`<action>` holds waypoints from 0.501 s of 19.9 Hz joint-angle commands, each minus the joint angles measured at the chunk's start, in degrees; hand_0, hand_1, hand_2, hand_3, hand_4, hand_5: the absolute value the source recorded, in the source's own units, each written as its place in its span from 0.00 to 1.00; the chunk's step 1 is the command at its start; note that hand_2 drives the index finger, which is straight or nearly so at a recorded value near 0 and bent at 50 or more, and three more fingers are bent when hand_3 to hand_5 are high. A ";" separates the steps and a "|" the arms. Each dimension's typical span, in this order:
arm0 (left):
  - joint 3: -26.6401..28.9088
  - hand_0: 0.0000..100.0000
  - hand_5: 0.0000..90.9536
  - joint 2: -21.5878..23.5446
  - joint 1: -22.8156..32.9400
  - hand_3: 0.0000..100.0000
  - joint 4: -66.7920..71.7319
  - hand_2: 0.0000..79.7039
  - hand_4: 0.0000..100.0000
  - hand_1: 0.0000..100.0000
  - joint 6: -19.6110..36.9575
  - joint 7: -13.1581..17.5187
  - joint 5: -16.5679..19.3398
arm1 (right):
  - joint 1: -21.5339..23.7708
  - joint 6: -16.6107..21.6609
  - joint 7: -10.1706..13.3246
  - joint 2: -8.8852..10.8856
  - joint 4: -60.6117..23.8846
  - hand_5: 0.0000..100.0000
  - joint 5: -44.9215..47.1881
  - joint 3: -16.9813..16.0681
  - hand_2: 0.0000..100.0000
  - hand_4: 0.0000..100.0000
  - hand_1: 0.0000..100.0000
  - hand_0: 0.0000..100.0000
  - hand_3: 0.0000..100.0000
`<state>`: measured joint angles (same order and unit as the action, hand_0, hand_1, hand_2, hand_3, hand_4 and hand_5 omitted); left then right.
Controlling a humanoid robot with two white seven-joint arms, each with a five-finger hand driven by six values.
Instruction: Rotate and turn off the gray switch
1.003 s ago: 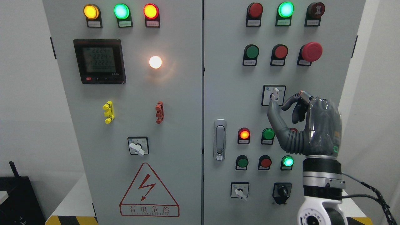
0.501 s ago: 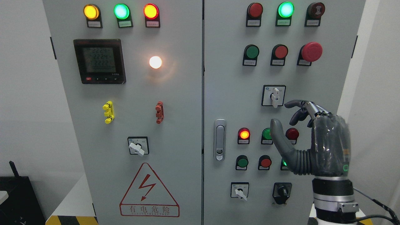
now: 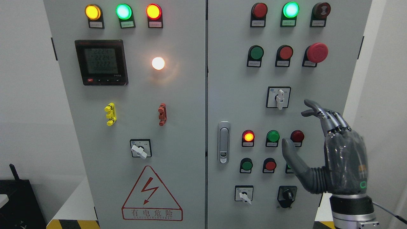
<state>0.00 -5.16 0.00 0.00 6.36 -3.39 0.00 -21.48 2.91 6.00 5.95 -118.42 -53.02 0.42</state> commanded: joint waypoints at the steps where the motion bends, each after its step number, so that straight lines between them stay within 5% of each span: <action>1: 0.44 0.12 0.00 -0.02 -0.53 0.00 -1.40 0.00 0.00 0.39 0.05 0.05 -1.14 | 1.17 0.16 1.47 5.04 -1.11 0.00 0.11 0.37 0.14 0.00 0.17 0.29 0.10; 10: 0.44 0.12 0.00 0.07 -0.53 0.00 -1.40 0.00 0.00 0.39 0.05 0.05 -1.14 | 1.70 0.86 1.56 4.33 -1.11 0.00 0.02 0.55 0.14 0.00 0.19 0.28 0.11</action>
<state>0.00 -5.17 0.00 0.00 6.12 -3.39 0.00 -20.18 3.64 7.51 8.68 -119.09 -52.98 0.18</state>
